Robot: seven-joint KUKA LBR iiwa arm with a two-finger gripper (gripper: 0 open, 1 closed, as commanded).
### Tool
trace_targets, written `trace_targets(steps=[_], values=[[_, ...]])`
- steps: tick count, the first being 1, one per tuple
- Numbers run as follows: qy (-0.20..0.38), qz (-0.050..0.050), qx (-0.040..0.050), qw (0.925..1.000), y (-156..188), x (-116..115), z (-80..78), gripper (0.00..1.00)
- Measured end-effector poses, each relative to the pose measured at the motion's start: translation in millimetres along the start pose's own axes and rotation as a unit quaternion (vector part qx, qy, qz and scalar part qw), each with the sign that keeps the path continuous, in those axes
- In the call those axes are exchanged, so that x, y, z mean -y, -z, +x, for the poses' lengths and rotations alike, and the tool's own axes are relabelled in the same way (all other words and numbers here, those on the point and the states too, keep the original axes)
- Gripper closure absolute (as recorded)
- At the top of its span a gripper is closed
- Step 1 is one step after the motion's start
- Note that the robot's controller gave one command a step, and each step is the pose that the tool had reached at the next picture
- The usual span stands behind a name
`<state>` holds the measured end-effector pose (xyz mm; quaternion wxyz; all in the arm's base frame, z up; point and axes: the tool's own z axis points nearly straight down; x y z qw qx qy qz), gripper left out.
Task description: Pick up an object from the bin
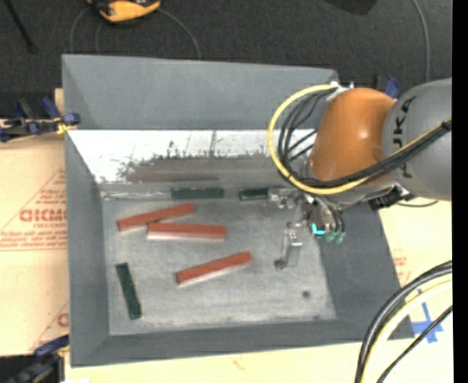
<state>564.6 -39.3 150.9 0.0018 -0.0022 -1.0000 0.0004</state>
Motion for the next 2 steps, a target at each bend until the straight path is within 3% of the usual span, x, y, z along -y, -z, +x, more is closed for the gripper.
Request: trace_targets(steps=[1,2], values=[[0.000,0.000,0.0038,1.0000,4,0,-1.9,0.00],[-0.043,-0.001,0.0068,0.9991,-17,1,14.4,0.00]])
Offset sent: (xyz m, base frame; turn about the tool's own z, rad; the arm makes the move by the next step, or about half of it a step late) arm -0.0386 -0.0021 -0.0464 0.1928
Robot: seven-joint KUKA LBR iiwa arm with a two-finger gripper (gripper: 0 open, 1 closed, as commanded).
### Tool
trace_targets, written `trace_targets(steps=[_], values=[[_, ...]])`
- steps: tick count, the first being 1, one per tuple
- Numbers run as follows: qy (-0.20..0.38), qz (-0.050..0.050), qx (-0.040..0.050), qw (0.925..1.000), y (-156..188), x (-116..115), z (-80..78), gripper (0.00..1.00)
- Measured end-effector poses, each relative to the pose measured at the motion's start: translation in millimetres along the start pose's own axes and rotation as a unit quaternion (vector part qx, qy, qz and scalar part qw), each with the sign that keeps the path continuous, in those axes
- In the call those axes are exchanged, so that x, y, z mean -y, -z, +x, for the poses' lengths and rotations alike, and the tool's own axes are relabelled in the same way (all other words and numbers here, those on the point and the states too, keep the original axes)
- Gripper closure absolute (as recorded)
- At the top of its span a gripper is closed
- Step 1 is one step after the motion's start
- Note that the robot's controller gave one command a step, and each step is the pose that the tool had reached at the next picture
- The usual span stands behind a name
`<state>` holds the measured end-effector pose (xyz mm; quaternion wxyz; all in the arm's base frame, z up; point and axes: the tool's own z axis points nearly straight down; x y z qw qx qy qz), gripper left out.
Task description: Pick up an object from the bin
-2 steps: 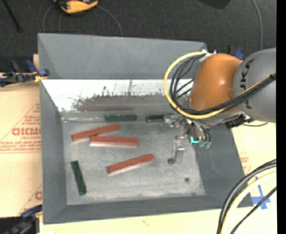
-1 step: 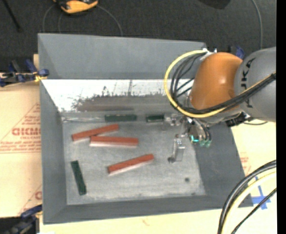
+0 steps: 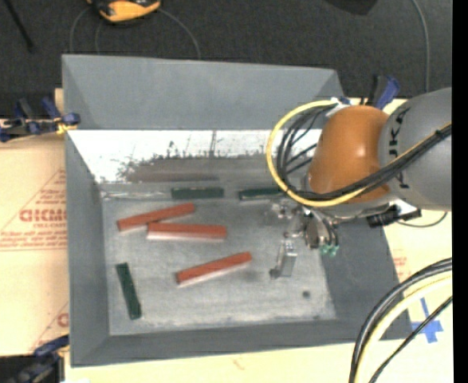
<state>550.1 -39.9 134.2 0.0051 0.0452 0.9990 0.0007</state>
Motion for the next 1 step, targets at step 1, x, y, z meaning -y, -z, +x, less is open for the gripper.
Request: trace_targets(steps=[1], values=[[0.015,0.002,-0.0038,0.9999,-23.8,-20.5,20.1,0.00]])
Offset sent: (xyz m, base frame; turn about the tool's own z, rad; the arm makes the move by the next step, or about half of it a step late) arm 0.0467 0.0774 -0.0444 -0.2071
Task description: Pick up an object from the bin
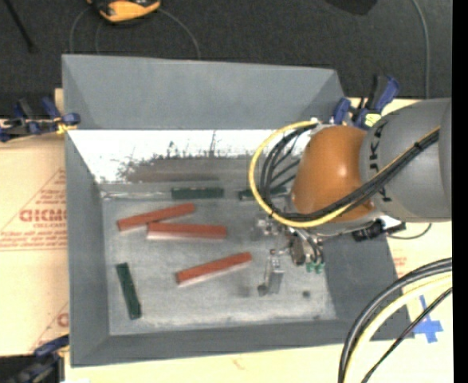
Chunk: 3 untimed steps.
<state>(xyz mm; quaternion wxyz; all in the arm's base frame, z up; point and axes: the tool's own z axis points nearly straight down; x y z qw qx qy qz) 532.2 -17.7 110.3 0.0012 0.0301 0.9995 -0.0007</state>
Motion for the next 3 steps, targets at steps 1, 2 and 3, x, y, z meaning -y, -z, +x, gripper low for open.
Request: trace_targets(steps=[1,2,3], values=[[0.130,0.000,0.0003,0.9916,-9,-24,-22.7,0.00],[0.072,-0.002,0.0014,0.9974,-2,-30,-12.0,0.00],[0.029,-0.001,0.0012,0.9996,-26,-42,-16.3,0.00]])
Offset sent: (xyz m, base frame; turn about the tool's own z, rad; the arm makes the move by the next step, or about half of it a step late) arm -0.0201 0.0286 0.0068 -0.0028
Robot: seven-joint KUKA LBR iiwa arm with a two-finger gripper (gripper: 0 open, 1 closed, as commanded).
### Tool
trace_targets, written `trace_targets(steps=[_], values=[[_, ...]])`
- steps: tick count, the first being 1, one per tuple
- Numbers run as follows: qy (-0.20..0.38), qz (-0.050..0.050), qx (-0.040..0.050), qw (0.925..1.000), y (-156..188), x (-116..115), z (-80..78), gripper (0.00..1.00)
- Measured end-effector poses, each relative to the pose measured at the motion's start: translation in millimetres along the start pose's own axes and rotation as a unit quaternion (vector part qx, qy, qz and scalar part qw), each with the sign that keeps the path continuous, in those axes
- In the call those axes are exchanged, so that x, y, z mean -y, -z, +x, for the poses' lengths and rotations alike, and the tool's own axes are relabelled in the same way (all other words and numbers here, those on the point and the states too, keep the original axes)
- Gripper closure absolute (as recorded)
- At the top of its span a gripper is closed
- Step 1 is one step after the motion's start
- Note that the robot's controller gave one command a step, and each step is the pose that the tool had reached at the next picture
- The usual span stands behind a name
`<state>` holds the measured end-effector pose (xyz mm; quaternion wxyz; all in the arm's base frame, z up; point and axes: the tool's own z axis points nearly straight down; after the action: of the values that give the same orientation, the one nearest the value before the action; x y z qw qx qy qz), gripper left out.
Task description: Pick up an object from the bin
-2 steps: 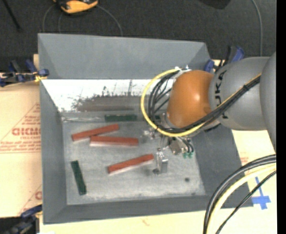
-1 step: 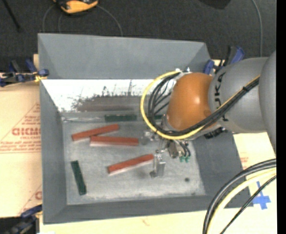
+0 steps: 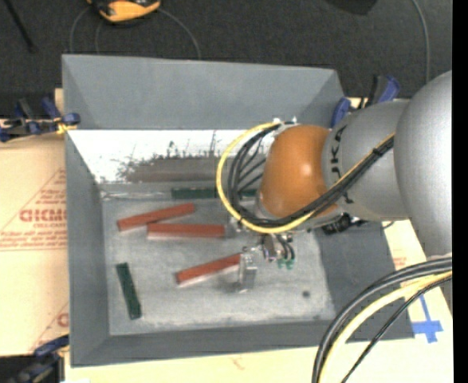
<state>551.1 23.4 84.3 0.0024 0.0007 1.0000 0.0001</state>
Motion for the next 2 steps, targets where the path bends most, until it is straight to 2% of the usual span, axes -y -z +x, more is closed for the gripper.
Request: trace_targets(steps=[1,2], values=[[-0.030,-0.001,0.0033,0.9995,-10.6,-43.4,-25.8,1.00],[-0.030,0.000,0.0033,0.9996,-10.7,-43.3,-25.8,1.00]])
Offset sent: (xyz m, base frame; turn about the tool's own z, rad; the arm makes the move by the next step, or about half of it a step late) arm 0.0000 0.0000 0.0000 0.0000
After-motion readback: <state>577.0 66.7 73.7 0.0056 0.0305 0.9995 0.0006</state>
